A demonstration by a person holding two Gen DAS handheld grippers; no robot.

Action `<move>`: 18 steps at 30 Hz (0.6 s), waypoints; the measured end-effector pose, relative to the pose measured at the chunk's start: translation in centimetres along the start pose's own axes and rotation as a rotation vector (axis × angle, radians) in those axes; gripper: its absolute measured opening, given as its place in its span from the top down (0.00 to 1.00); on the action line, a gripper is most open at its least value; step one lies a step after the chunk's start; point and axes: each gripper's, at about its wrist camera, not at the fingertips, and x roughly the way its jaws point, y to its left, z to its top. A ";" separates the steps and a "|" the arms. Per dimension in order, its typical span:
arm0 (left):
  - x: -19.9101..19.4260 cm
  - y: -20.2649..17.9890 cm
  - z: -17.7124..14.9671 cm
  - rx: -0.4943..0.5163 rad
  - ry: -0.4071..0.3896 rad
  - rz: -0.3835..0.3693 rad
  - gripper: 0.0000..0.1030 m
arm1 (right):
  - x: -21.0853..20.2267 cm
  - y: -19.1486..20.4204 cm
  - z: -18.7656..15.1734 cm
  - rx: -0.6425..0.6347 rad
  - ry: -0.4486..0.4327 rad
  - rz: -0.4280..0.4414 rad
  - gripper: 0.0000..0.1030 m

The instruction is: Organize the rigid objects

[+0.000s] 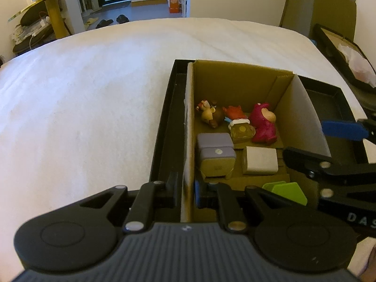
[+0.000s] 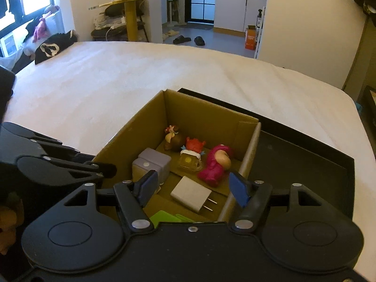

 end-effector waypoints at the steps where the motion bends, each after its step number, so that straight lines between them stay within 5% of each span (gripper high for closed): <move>1: -0.2 0.0 0.1 -0.001 -0.004 0.000 0.87 | -0.2 -0.1 0.0 0.008 -0.001 -0.001 0.35; 10: -1.7 -0.3 0.3 0.000 0.006 0.029 0.77 | -2.0 -2.2 -0.2 0.120 -0.003 -0.019 0.35; 18: -4.5 -0.4 1.3 -0.014 -0.017 0.021 0.52 | -4.3 -3.4 -1.0 0.189 -0.016 -0.037 0.27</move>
